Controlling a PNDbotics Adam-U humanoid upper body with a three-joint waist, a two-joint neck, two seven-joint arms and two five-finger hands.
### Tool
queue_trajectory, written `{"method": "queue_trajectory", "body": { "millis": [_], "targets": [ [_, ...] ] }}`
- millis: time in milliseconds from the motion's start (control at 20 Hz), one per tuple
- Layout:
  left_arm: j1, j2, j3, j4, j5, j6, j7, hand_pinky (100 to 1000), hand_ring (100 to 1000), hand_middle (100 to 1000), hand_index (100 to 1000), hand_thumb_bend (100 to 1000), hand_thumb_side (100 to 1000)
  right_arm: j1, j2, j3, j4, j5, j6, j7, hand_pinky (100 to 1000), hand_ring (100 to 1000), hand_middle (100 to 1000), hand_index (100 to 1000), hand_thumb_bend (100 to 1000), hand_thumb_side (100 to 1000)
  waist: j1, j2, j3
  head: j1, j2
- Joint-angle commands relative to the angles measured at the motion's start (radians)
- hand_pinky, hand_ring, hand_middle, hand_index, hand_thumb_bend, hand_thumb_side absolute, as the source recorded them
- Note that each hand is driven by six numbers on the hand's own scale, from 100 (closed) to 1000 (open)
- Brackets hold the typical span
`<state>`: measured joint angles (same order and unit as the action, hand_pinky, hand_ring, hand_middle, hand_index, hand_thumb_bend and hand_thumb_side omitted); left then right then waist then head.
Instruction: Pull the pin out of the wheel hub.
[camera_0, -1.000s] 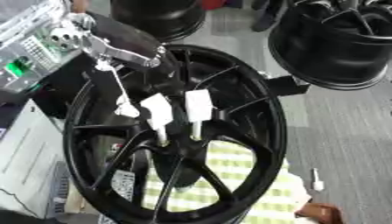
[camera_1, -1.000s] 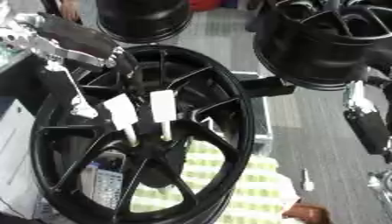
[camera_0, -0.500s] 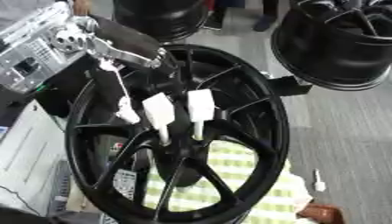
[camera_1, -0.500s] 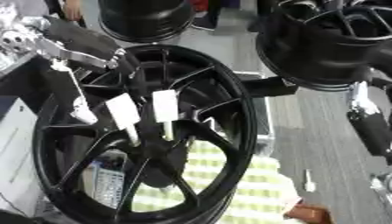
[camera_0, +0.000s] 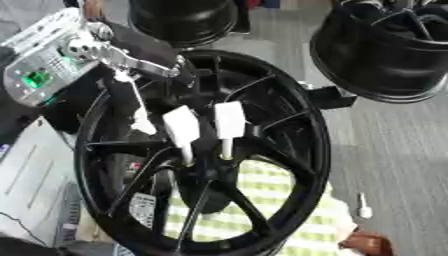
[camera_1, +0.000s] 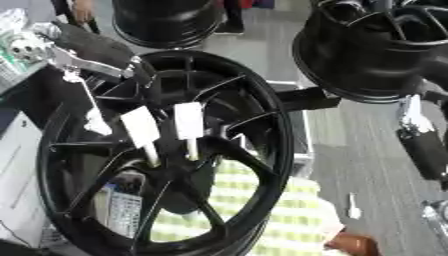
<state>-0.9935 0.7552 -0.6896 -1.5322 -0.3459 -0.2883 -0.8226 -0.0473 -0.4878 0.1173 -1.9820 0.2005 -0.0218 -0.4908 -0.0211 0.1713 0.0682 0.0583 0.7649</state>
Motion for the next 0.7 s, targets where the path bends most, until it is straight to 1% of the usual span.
{"method": "queue_trajectory", "body": {
  "millis": [50,700],
  "targets": [
    [-0.01,0.013,0.008,0.003,0.002,-0.095,-0.084,788,784,777,837,430,345,-0.006,-0.01,-0.008,-0.018,0.0,-0.001,-0.006,732,848,796,815,100,651,-0.001,-0.012,-0.001,0.002,0.005],
    [-0.002,0.007,-0.006,0.013,0.023,-0.089,-0.084,776,764,747,818,392,360,-0.003,-0.001,-0.008,-0.018,-0.002,0.007,-0.02,730,847,796,815,100,653,0.0,-0.01,-0.004,0.004,0.005]
  ]
}}
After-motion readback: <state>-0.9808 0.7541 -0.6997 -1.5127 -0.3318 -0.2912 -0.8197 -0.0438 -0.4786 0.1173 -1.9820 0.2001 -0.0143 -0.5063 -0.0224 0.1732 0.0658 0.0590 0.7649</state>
